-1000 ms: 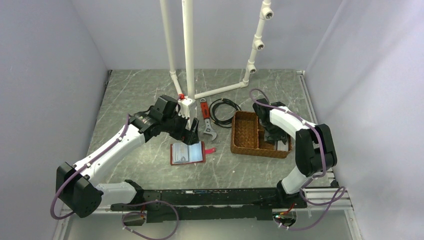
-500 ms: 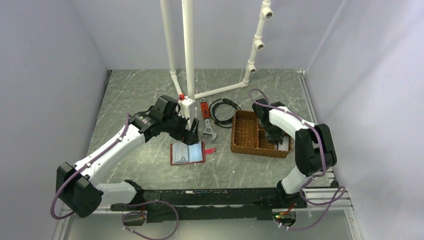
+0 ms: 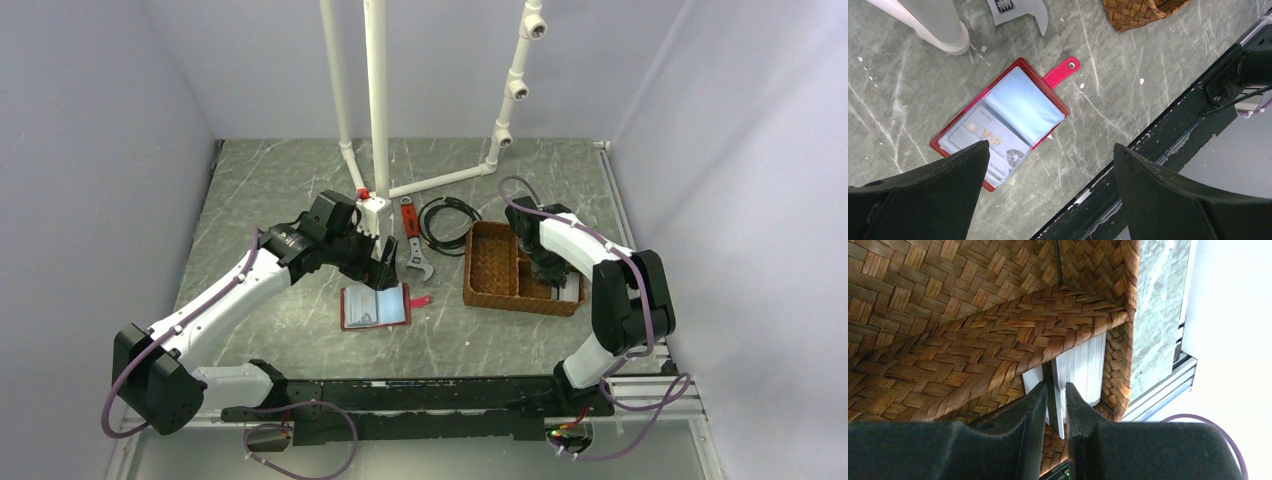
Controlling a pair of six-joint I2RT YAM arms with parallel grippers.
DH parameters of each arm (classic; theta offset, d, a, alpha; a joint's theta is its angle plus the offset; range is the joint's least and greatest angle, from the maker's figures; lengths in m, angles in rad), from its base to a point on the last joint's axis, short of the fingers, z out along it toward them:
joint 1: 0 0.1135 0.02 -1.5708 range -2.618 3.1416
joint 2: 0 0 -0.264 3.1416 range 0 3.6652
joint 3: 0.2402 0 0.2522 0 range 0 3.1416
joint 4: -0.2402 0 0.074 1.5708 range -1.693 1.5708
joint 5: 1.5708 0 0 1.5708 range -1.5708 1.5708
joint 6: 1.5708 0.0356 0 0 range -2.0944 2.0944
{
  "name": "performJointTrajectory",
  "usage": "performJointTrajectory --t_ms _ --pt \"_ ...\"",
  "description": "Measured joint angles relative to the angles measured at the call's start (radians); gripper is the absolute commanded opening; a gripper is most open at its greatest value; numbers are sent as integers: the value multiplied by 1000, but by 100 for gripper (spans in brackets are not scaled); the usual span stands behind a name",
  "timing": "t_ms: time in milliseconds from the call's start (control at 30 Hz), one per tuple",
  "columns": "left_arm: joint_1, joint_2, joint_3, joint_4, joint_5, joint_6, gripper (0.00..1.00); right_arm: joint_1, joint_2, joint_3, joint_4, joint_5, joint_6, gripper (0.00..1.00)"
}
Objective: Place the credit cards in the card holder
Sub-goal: Pick up the credit card from the storage box.
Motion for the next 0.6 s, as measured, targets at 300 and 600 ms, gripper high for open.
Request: performJointTrajectory --t_ms 300,600 --pt "0 11 0 0 3 0 100 0 -27 0 -2 27 5 23" --pt "0 12 0 0 4 0 99 0 -27 0 -2 32 12 8"
